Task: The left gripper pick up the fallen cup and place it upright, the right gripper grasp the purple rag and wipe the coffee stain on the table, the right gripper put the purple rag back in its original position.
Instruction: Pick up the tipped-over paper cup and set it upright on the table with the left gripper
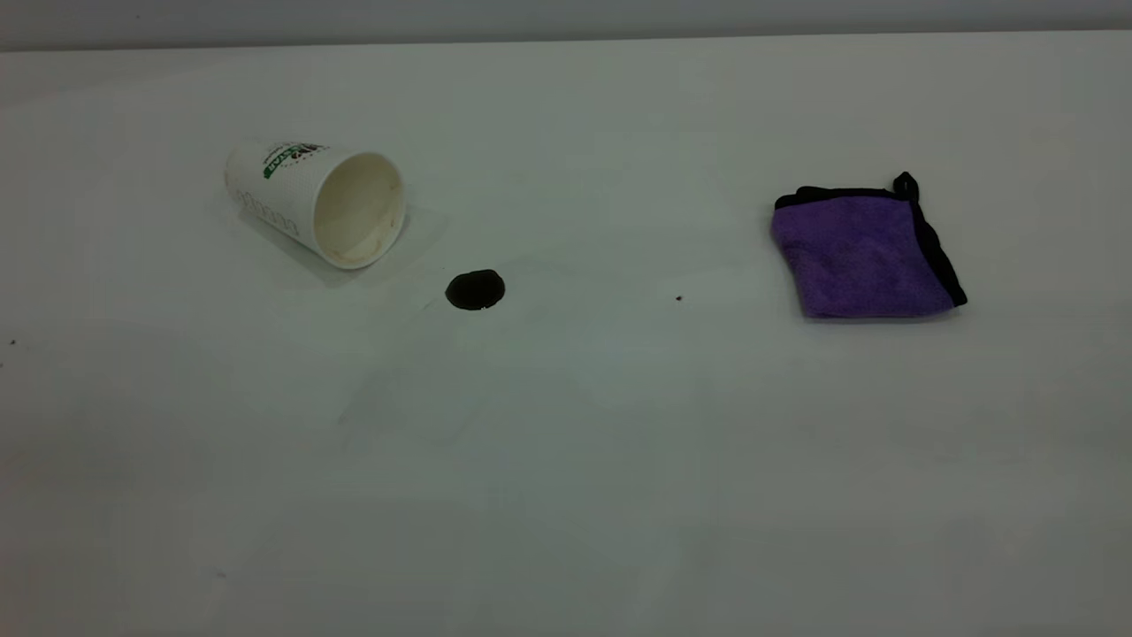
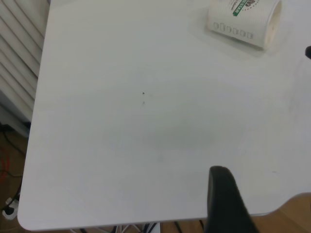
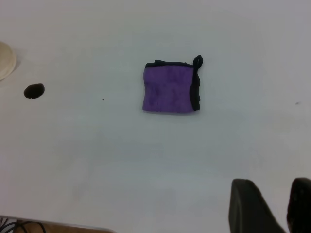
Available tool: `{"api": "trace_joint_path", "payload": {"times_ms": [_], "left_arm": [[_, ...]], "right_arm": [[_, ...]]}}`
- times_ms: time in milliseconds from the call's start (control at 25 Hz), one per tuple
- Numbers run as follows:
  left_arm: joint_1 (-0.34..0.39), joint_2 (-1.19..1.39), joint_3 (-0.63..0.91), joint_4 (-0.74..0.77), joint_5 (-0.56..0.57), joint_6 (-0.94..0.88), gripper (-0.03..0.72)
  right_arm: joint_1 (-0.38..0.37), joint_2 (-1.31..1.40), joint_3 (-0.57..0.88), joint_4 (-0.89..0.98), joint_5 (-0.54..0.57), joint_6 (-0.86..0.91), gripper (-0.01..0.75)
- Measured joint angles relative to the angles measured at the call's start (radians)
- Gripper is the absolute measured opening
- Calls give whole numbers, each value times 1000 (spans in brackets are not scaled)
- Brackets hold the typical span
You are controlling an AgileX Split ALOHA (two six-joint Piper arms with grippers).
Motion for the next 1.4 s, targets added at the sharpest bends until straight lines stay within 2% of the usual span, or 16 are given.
{"api": "trace_joint_path", "payload": {"times_ms": [760,880,960,1120,1240,1400], "left_arm": [[0,5,-9,1,-26,1,452],[0,77,-29,-8,-56,1,477],[0,158,-45,-21,-75,1,521],[0,353,-81,-65,-172,1,598],[0,494,-92,-123,-300,13,604],[0,689,-92,-173,-414,65,599]], "right_arm": [[0,0,0,0,0,0,239],[0,0,0,0,0,0,239],[0,0,0,0,0,0,239],[0,0,0,0,0,0,239],[0,0,0,0,0,0,239],[0,0,0,0,0,0,239]]}}
